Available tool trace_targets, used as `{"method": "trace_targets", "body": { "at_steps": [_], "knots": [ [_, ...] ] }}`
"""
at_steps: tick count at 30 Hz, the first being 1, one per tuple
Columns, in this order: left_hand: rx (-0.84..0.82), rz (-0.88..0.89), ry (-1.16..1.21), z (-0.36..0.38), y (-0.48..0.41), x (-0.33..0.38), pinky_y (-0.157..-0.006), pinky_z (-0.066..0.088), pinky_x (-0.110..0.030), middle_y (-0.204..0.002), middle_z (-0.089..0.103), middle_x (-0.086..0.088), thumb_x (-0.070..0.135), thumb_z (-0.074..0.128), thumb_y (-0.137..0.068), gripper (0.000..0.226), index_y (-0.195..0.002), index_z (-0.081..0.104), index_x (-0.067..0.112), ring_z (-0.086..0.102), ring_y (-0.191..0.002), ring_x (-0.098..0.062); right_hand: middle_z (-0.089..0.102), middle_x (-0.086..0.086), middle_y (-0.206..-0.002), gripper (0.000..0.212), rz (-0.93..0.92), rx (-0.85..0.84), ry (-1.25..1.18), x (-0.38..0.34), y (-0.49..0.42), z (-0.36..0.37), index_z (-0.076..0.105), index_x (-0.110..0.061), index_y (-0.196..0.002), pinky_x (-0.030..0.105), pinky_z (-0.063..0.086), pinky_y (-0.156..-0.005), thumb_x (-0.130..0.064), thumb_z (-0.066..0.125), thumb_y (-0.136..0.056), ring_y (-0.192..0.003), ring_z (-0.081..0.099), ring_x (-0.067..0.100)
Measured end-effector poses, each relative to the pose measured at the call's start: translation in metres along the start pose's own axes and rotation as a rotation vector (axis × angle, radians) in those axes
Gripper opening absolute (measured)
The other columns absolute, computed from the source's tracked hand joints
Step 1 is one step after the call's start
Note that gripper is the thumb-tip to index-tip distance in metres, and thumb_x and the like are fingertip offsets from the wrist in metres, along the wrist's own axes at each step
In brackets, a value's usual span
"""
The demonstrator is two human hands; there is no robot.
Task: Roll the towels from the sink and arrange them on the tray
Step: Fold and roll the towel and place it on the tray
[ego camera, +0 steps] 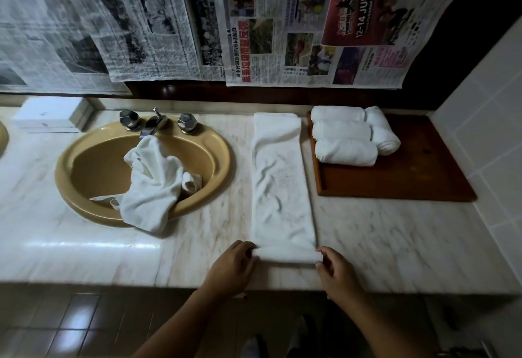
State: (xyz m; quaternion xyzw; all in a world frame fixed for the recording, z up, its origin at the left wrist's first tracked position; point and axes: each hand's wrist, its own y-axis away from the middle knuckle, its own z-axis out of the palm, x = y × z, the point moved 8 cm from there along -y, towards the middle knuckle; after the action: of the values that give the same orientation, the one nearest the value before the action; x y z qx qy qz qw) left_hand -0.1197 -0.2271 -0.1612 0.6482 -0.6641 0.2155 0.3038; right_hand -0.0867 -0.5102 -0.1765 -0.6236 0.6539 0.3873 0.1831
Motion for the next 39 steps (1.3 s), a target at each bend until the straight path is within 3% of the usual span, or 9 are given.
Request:
{"method": "trace_targets", "body": {
  "at_steps": [3,6,14,17,21,24,27,30,39],
  "knots": [
    [-0.022,-0.059,0.008,0.004,-0.005,-0.005,-0.083,0.052,-0.032,-0.112,0.060,0.009,0.049,0.045,-0.101,0.034,-0.126,0.059,0.031,0.059,-0.096,-0.007,0.059,-0.003,-0.132,0.039,0.060,-0.027,0.053,-0.001,-0.003,0.003,0.054,-0.019,-0.140,0.027,0.043,-0.099,-0.029,0.053,-0.103,-0.123,0.056,0.018],
    [-0.027,-0.114,-0.020,0.006,-0.009,-0.005,-0.085,0.050,-0.032,-0.112,0.062,0.008,0.047,0.043,-0.104,0.032,-0.124,0.060,0.029,0.059,-0.100,-0.011,0.060,0.004,-0.135,0.037,0.098,-0.028,0.071,-0.003,-0.006,0.003,0.054,-0.018,-0.138,0.033,0.049,-0.097,-0.031,0.048,-0.105,-0.118,0.058,0.022],
    [-0.020,-0.235,-0.036,0.005,-0.024,-0.007,-0.070,0.050,-0.031,-0.087,0.060,0.008,0.054,0.048,-0.099,0.028,-0.093,0.058,0.029,0.056,-0.077,-0.007,0.066,0.001,-0.091,0.016,0.168,-0.009,0.083,-0.017,-0.017,-0.006,0.057,-0.023,-0.093,0.029,0.047,-0.067,-0.035,0.051,-0.101,-0.077,0.060,0.013],
    [0.115,-0.248,0.021,-0.005,-0.019,-0.006,-0.064,0.046,-0.029,-0.098,0.054,0.011,0.051,0.058,-0.094,0.022,-0.101,0.052,0.030,0.055,-0.077,-0.007,0.064,-0.006,-0.095,0.006,0.121,0.032,0.042,-0.019,-0.015,-0.004,0.048,-0.032,-0.102,0.028,0.046,-0.066,-0.032,0.054,-0.100,-0.083,0.063,0.016],
    [0.200,0.104,-0.097,-0.002,-0.006,0.016,-0.059,0.053,-0.036,-0.113,0.051,0.011,0.028,0.057,-0.099,0.008,-0.106,0.059,0.025,0.057,-0.080,-0.012,0.066,-0.004,-0.112,0.023,-0.090,0.129,0.074,-0.022,-0.007,0.001,0.066,-0.019,-0.122,0.016,0.044,-0.078,-0.017,0.058,-0.100,-0.100,0.062,0.013],
    [0.228,0.195,-0.197,0.002,0.001,0.018,-0.059,0.055,-0.034,-0.123,0.056,0.009,0.027,0.054,-0.102,0.020,-0.118,0.065,0.022,0.063,-0.089,-0.014,0.064,-0.010,-0.108,0.023,-0.176,0.170,0.064,-0.023,-0.002,-0.005,0.069,-0.018,-0.119,0.004,0.041,-0.079,-0.016,0.063,-0.097,-0.099,0.063,0.010],
    [0.193,0.233,-0.271,0.002,0.008,0.018,-0.061,0.058,-0.030,-0.129,0.057,0.009,0.038,0.057,-0.100,0.029,-0.125,0.063,0.024,0.064,-0.096,-0.013,0.058,-0.015,-0.115,0.040,-0.166,0.043,0.039,-0.017,0.001,-0.003,0.061,-0.029,-0.128,0.002,0.045,-0.078,-0.017,0.071,-0.092,-0.103,0.059,0.002],
    [0.087,0.201,-0.364,0.006,0.007,0.014,-0.062,0.059,-0.029,-0.135,0.054,0.008,0.047,0.068,-0.088,0.050,-0.132,0.055,0.026,0.065,-0.102,-0.015,0.050,-0.015,-0.129,0.058,-0.139,-0.041,0.093,-0.011,-0.004,0.003,0.051,-0.033,-0.138,0.012,0.043,-0.092,-0.008,0.070,-0.089,-0.116,0.050,0.003],
    [0.068,0.101,-0.203,0.001,-0.003,0.009,-0.064,0.053,-0.026,-0.135,0.053,0.013,0.044,0.058,-0.088,0.046,-0.132,0.056,0.029,0.066,-0.090,-0.013,0.054,-0.002,-0.128,0.042,-0.113,-0.043,0.069,-0.010,-0.018,0.006,0.054,-0.023,-0.135,0.025,0.045,-0.092,-0.005,0.057,-0.098,-0.116,0.054,0.017]
  ]
}}
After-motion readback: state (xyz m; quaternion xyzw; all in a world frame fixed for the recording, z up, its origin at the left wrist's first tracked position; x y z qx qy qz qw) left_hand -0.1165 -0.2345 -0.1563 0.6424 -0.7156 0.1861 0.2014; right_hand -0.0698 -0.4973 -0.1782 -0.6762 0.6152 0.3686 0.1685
